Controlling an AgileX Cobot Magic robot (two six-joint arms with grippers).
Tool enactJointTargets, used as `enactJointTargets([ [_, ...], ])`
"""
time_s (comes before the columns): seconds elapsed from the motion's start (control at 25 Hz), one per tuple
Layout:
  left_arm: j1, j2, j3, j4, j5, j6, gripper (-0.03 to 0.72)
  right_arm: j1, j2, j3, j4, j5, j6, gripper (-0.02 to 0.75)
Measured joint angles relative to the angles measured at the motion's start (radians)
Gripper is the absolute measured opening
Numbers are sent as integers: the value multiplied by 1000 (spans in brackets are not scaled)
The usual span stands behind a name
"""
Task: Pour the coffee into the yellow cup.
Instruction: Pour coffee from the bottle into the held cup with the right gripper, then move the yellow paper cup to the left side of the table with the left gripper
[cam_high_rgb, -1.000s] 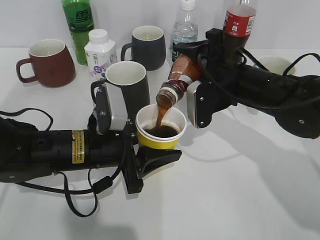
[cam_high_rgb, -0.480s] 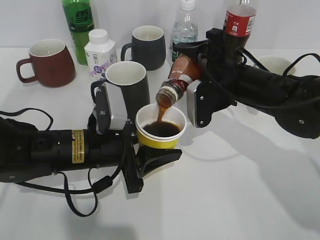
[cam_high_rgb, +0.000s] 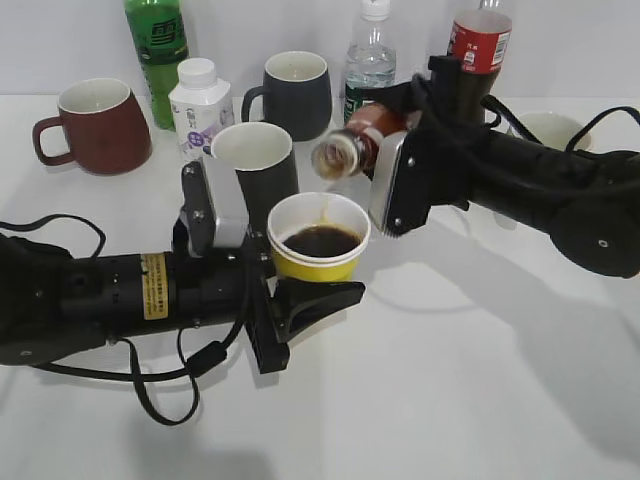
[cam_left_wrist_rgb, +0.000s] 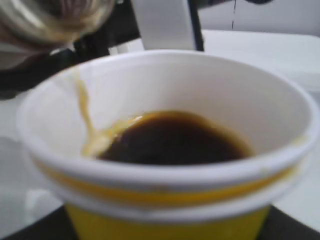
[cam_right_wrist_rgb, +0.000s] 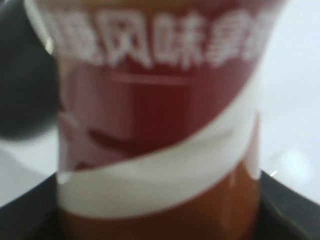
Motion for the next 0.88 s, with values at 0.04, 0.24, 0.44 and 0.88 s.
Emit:
enactJointTargets([
  [0.04, 2, 0, 0, -1, 0, 0, 397, 0, 0, 0, 0, 0, 40, 504],
  [0.24, 25, -14, 0, -6, 0, 0, 397, 0, 0, 0, 0, 4, 282, 504],
  [0.44, 39, -47, 1, -8, 1, 0, 397, 0, 0, 0, 0, 8, 530, 504],
  [0.88, 67, -116, 1, -14, 16, -27, 397, 0, 0, 0, 110, 14, 936, 504],
])
